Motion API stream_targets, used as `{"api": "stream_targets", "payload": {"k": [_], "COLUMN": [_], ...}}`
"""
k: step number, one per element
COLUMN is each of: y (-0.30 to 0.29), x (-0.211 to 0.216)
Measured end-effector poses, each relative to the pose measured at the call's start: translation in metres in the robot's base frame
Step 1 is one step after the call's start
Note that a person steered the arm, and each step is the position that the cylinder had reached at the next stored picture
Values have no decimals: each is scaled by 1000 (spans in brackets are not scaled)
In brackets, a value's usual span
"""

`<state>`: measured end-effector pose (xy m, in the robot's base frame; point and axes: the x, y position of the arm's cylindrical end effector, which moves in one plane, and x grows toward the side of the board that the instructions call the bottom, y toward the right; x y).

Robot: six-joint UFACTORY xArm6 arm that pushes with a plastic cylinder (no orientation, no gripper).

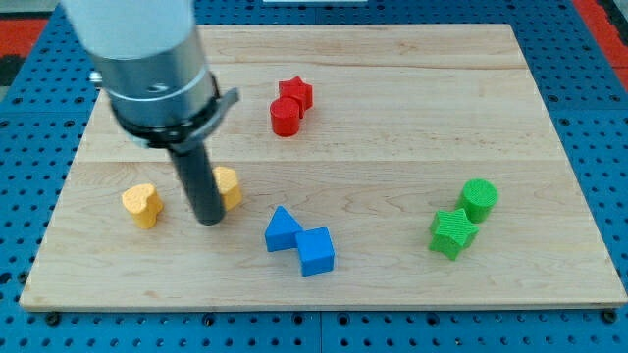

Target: Move the yellow hexagon to the left side of the red circle

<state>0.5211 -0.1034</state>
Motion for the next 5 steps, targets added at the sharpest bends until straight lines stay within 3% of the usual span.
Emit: {"api": "stream_targets", "payload": {"k": [2,3,5], "y": [10,-12,43], "x": [-95,-99,-119]}}
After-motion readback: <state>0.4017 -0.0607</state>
